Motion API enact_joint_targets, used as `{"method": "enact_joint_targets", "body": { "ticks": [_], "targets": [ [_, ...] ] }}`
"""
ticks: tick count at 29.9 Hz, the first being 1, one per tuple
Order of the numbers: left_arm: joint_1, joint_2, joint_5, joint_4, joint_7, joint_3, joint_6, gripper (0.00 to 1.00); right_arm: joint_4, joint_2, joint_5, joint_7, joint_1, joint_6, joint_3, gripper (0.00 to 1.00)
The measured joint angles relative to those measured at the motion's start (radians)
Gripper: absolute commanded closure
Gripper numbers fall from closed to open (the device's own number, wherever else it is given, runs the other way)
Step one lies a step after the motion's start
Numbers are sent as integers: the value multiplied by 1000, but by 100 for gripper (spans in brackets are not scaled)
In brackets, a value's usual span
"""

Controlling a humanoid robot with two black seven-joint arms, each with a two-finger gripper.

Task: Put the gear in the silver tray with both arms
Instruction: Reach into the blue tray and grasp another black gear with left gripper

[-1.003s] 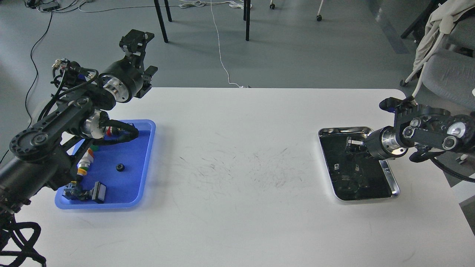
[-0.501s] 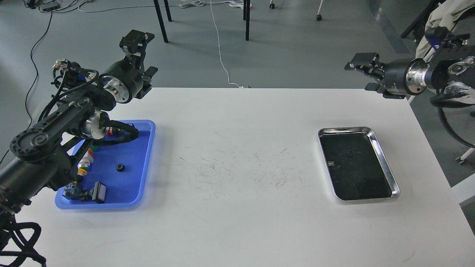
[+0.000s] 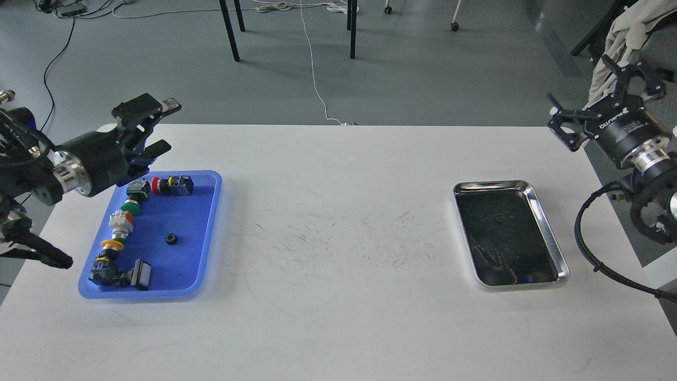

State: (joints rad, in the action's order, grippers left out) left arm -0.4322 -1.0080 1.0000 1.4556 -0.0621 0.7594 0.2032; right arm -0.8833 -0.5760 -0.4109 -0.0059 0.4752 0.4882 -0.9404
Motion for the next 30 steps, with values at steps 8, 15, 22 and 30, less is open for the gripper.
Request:
{"method": "enact_joint_targets", "body": {
  "ticks": [8, 15, 22, 30],
  "targets": [
    [27, -11, 606, -31, -134, -179, -129, 3, -29, 19, 7, 1, -40, 1, 1, 2],
    [23, 11, 780, -46, -139, -308, -158, 4, -29, 14, 7, 1, -41, 1, 10, 2],
    [15, 86, 836, -154, -148, -342, -160, 4, -28, 9, 19, 1, -55, 1, 12, 2],
    [6, 153, 842, -264, -158, -342, -160, 5, -40, 7, 50, 1, -65, 0, 12, 2]
  ]
}}
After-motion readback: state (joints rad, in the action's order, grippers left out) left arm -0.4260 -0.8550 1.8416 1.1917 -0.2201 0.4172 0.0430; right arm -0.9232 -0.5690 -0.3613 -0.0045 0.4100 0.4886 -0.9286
